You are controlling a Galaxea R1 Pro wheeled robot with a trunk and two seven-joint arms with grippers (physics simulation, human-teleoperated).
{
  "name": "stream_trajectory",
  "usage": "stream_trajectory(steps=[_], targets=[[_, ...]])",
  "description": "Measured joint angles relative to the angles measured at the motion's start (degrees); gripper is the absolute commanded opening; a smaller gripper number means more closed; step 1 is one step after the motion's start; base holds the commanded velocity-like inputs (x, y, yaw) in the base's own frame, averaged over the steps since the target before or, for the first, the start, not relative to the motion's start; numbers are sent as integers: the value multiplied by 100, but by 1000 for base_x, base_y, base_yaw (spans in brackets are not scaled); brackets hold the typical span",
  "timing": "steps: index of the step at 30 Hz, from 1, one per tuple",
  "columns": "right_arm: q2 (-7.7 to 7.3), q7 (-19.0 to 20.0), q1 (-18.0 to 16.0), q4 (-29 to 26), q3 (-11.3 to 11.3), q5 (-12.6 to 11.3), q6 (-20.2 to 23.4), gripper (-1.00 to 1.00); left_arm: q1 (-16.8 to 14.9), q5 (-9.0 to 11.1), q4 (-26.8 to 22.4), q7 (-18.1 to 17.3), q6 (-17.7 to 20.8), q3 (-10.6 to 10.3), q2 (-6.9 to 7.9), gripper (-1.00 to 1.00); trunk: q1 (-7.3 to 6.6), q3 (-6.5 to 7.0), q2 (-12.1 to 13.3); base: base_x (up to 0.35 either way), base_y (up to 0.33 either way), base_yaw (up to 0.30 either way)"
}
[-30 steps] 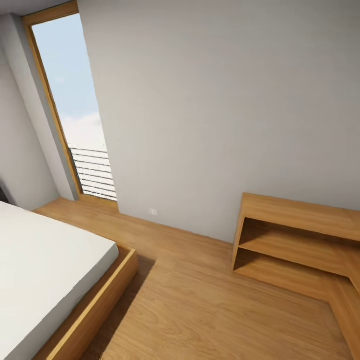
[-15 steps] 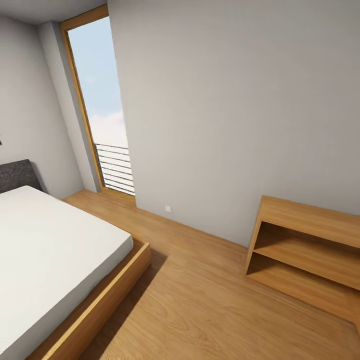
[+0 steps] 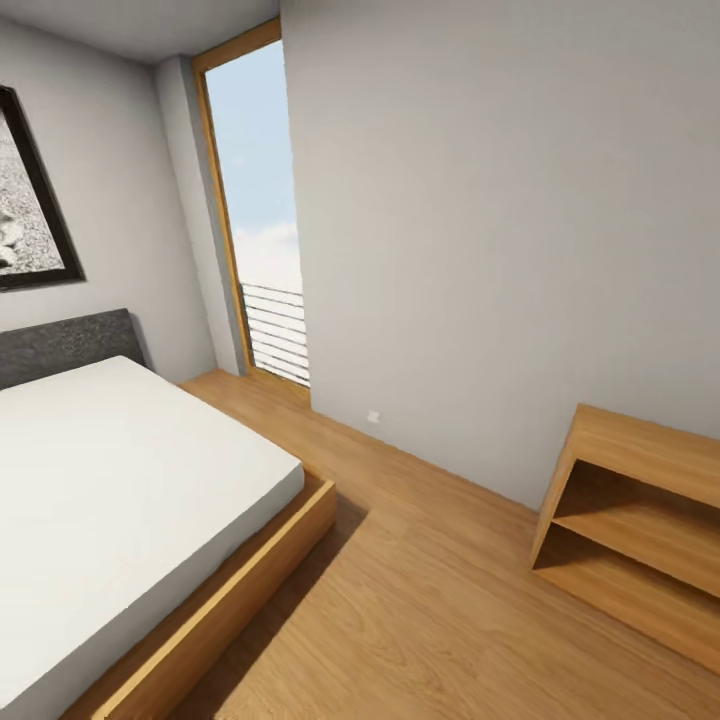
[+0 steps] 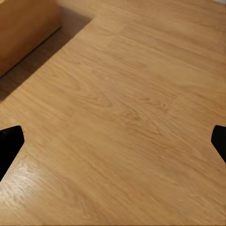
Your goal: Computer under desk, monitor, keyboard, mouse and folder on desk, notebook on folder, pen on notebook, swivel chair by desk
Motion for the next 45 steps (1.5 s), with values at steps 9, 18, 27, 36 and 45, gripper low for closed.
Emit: stream_trajectory(steps=[9, 18, 27, 36, 45], targets=[[0, -6, 0, 0, 5, 9, -22, 100, -1, 0, 0, 0, 0, 1, 0, 100, 0, 0, 0, 0, 0, 288], [0, -123, 2, 1, 16, 24, -25, 100, 0, 0, 0, 0, -1, 1, 0, 100, 0, 0, 0, 0, 0, 289], [0, -149, -2, 177, 22, 32, -1, 100, -1, 0, 0, 0, -1, 0, 0, 100, 0, 0, 1, 0, 0, 289], [0, -151, -4, 377, 23, 42, 18, 100, -1, 0, 0, 0, 7, 0, 0, 100, 0, 0, 1, 0, 0, 289], [0, -152, -4, 413, 25, 233, 25, 100, -1, 0, 0, 0, 8, 0, 0, 100, 0, 0, 0, 0, 0, 289]])
